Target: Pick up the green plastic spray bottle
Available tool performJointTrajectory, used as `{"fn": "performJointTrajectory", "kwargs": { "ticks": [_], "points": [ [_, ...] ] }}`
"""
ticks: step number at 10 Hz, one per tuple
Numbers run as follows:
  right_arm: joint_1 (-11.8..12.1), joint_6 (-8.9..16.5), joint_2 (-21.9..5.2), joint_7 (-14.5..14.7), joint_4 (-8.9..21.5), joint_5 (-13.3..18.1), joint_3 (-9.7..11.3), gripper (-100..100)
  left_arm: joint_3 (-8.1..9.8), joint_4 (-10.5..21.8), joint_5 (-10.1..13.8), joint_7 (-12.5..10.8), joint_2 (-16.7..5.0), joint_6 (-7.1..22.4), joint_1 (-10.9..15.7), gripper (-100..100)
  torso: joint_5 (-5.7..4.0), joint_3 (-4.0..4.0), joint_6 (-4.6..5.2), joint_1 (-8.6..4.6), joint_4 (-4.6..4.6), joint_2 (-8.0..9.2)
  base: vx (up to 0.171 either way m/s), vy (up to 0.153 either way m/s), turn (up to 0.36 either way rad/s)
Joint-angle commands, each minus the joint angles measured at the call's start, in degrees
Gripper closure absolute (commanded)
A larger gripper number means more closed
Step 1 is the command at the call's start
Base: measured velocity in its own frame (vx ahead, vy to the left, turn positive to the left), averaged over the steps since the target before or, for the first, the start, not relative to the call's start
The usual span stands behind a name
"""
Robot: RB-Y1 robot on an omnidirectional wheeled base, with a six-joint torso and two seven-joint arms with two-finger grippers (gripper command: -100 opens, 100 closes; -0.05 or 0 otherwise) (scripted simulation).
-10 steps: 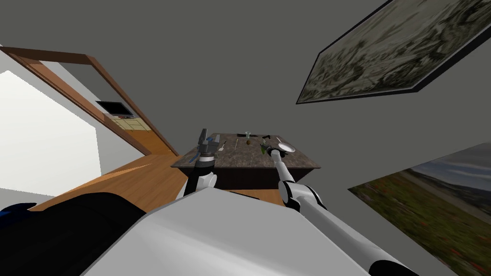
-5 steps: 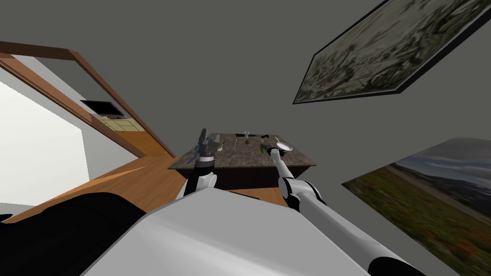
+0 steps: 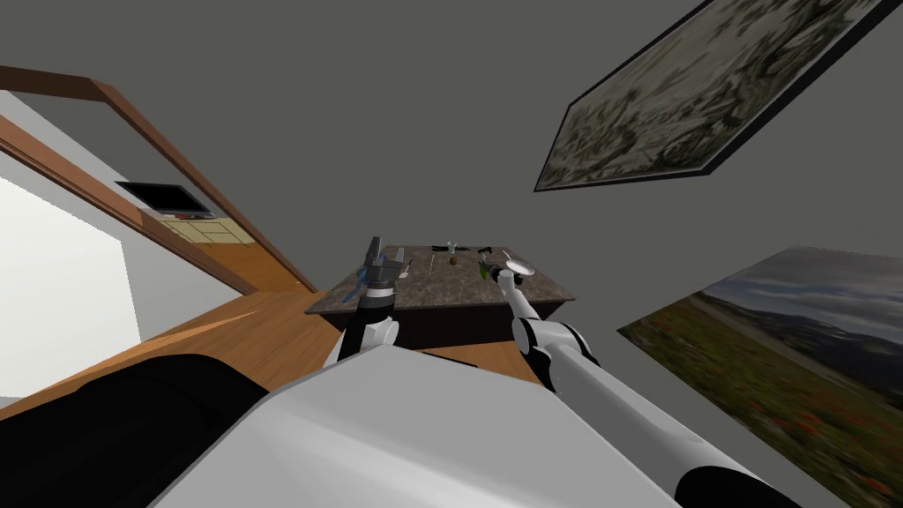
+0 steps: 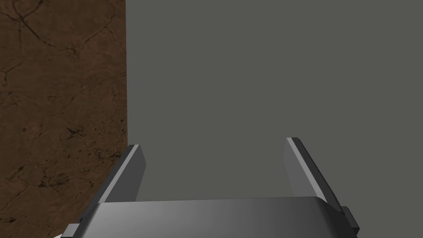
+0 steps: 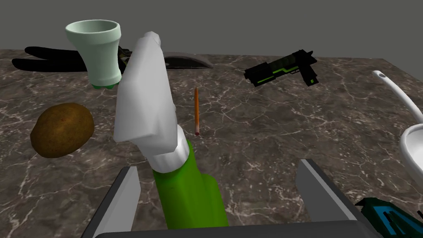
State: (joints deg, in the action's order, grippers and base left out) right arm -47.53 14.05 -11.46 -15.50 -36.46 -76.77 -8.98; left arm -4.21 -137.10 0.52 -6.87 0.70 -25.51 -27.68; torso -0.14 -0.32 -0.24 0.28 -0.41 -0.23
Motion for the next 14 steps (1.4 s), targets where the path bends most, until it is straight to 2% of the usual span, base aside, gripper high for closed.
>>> {"fn": "performJointTrajectory", "kwargs": {
  "ticks": [1,4,5,6,10,11,12,13,14],
  "points": [
    [-1.43,0.1,-0.25,2.86,2.86,-2.86,-0.02,-100,0.0,0.0,0.0,0.0,0.0,0.0,0.0,0,0.0,0.0,0.0,0.0,0.0,0.0,-0.007,0.004,0.023],
    [-1.43,0.1,-0.25,4.49,5.93,-4.61,-0.02,-100,0.0,0.0,0.0,0.0,0.0,0.0,0.0,0,-0.03,-0.05,0.02,-0.1,-0.03,-0.07,0.0,0.0,0.0],
    [-1.58,0.19,-0.34,4.74,5.69,-5.13,-0.43,-100,0.0,0.0,0.0,0.0,0.0,0.0,0.0,0,-0.05,-0.08,-0.03,-0.08,-0.08,-0.08,0.0,0.0,0.0],
    [-1.62,0.21,-0.34,5.62,5.95,-5.48,-0.55,100,0.0,0.0,0.0,0.0,0.0,0.0,0.0,0,-0.04,-0.08,-0.04,-0.05,-0.08,-0.09,0.0,-0.003,-0.017],
    [-1.56,0.22,-0.37,5.68,5.96,-5.35,-0.45,100,0.0,0.0,0.0,0.0,0.0,0.0,0.0,0,-0.09,-0.04,-0.04,-0.04,-0.02,-0.06,0.0,0.0,0.004],
    [-1.56,0.21,-0.37,5.69,5.97,-5.34,-0.45,0,0.0,0.0,0.0,0.0,0.0,0.0,0.0,0,-0.09,-0.04,-0.04,-0.06,-0.02,-0.05,0.0,0.0,0.0],
    [1.31,1.9,0.95,2.83,3.1,-2.48,-0.7,100,0.0,0.0,0.0,0.0,0.0,0.0,0.0,0,-0.09,-0.03,-0.04,-0.07,-0.02,-0.05,0.023,-0.019,0.209],
    [3.31,1.9,0.95,-1.26,-1.45,1.69,-0.7,100,0.0,0.0,0.0,0.0,-0.01,0.0,0.0,0,-0.14,-0.08,-0.22,-0.05,-0.08,-0.1,0.03,-0.032,0.146],
    [3.31,1.9,0.95,-1.26,-1.45,1.69,-0.7,100,0.0,0.0,0.0,0.0,0.0,0.0,0.0,0,-0.13,-0.09,-0.13,-0.1,-0.02,-0.17,0.025,-0.012,0.002]
  ]
}}
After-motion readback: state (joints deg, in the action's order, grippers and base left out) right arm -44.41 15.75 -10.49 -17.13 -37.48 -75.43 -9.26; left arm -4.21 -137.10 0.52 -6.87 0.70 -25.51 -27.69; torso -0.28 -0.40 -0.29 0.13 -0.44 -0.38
